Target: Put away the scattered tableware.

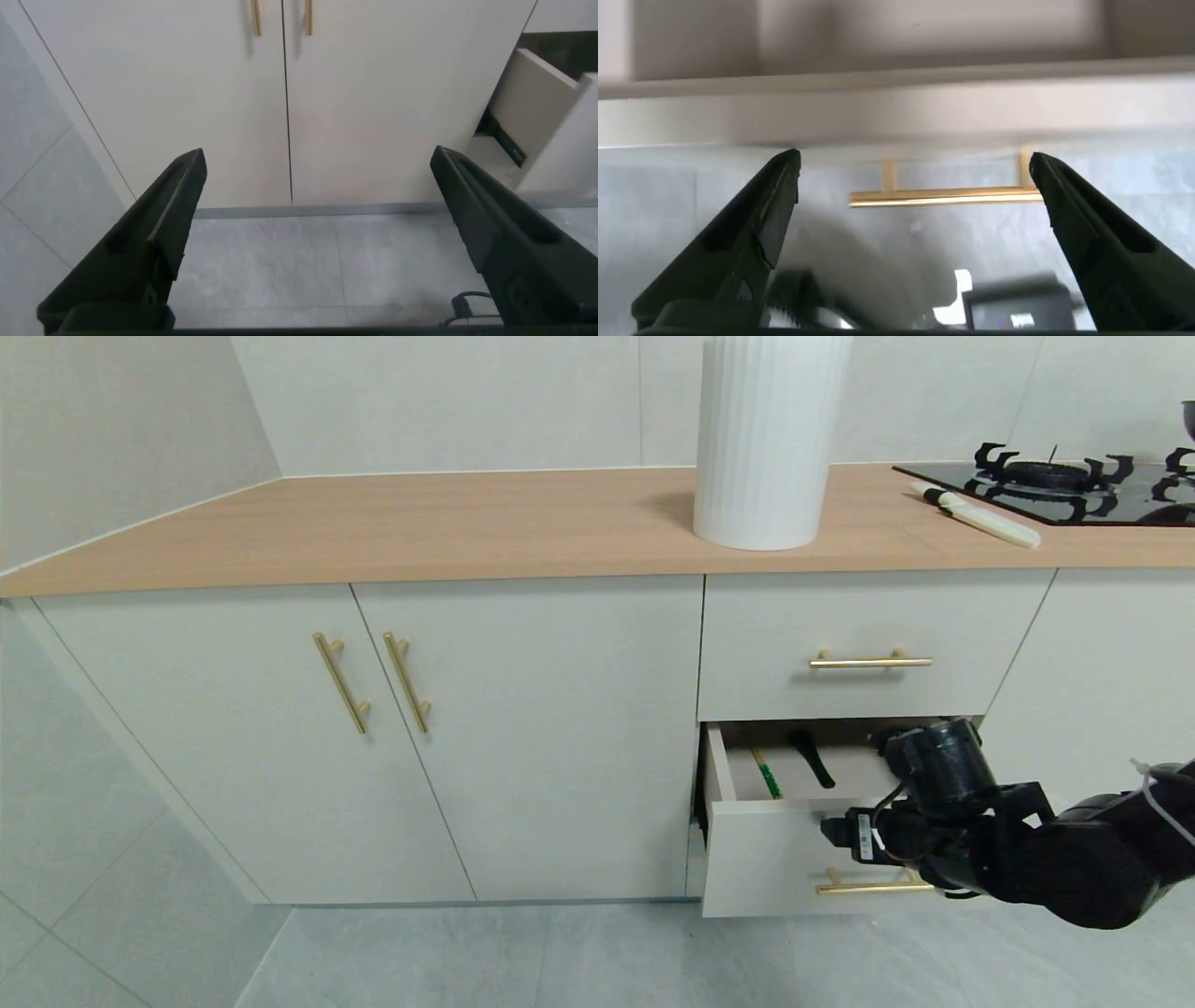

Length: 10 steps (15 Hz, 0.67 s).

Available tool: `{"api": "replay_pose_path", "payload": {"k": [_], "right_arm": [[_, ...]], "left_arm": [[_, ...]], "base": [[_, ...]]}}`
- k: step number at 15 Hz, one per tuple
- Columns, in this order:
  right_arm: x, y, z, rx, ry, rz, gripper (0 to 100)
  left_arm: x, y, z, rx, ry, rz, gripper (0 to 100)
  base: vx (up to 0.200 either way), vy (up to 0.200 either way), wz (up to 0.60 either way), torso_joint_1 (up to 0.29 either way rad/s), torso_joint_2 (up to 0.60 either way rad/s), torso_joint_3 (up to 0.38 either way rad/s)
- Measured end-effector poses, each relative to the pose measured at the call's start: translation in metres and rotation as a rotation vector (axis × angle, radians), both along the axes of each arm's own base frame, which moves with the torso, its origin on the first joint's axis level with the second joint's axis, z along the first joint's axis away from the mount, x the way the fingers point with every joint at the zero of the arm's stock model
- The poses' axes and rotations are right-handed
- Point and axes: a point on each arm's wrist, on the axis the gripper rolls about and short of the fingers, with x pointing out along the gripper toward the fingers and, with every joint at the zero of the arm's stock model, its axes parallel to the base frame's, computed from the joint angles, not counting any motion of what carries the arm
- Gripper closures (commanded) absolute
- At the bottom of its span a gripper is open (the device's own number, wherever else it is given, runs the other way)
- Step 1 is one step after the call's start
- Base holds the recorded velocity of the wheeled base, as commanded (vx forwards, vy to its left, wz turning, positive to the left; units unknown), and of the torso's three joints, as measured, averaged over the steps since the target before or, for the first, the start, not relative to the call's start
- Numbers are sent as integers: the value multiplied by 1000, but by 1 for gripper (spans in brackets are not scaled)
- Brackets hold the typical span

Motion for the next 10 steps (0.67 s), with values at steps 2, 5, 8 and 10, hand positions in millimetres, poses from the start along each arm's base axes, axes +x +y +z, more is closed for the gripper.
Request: {"api": "replay_pose_path", "payload": {"k": [2,5,8,10], "right_arm": [[8,-2,-7,3,-32,-26,0],[20,-7,-16,13,-83,-64,0],[31,-12,-21,25,-138,-100,0],[36,-13,-25,33,-170,-111,0]], "left_arm": [[0,0,0,0,0,0,0],[0,0,0,0,0,0,0],[0,0,0,0,0,0,0],[0,0,0,0,0,0,0]], "base": [[0,0,0,0,0,0],[0,0,0,0,0,0],[0,0,0,0,0,0],[0,0,0,0,0,0]]}}
